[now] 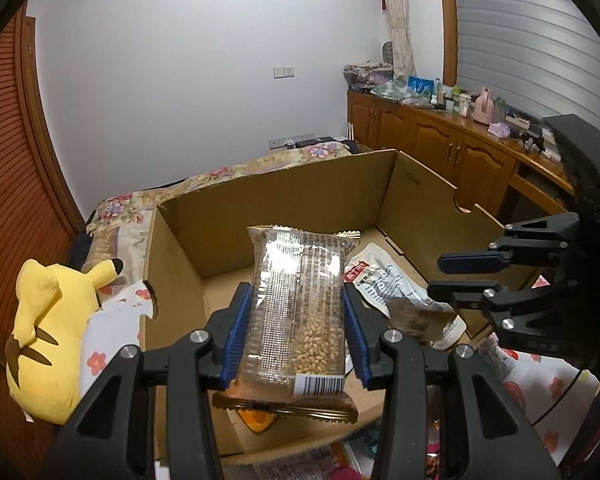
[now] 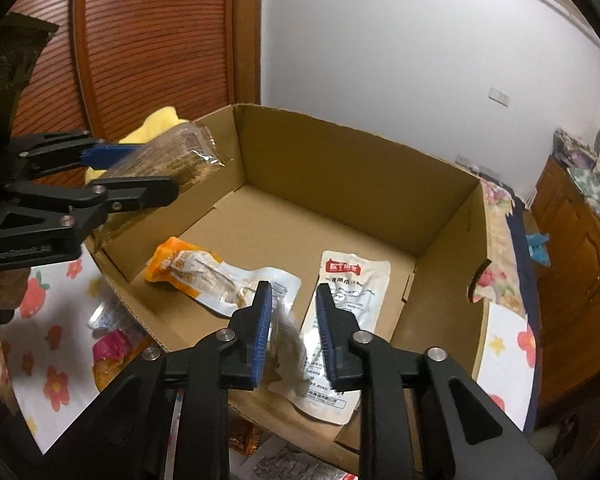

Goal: Organize snacks
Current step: 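Lift the granola bar and silver pouch and carry them over the box, then open both grippers to release the snacks into the box, then move the left gripper to the pink candy while the right gripper approaches the white pouch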

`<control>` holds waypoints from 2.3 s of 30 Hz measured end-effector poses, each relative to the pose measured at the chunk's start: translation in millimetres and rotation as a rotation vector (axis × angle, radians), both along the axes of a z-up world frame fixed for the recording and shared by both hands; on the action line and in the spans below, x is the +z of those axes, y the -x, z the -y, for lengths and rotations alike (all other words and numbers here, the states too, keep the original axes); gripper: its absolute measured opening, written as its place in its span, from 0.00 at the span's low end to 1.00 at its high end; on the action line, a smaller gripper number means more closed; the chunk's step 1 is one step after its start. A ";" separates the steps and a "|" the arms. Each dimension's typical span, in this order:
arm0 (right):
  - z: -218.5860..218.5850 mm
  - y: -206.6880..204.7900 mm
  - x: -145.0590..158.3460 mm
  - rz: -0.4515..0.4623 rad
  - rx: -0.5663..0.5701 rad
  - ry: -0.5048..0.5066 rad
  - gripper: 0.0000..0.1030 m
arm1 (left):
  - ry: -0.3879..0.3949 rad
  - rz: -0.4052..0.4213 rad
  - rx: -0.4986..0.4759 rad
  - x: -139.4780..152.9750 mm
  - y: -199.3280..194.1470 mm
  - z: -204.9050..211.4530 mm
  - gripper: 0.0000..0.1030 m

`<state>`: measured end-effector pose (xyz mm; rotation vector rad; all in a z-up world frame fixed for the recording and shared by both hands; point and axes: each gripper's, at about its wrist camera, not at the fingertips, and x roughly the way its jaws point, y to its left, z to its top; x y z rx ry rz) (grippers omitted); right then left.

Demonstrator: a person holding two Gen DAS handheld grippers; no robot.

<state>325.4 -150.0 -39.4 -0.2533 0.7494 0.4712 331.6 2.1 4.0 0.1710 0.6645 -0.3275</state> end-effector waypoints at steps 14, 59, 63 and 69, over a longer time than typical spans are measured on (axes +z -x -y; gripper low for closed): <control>20.3 21.6 11.0 0.019 -0.006 -0.073 0.31 | -0.022 -0.038 0.019 -10.4 -18.2 11.0 0.43; 57.9 128.6 -28.8 -0.037 -0.205 -0.089 0.72 | 0.057 -0.084 -0.011 -68.6 137.9 -11.6 0.59; 63.5 117.7 -43.0 -0.067 -0.224 -0.088 0.73 | 0.062 -0.101 0.003 -81.0 133.3 -10.7 0.60; 68.4 93.5 -64.2 -0.110 -0.243 -0.080 0.73 | 0.060 -0.127 0.007 -94.1 128.5 -8.8 0.62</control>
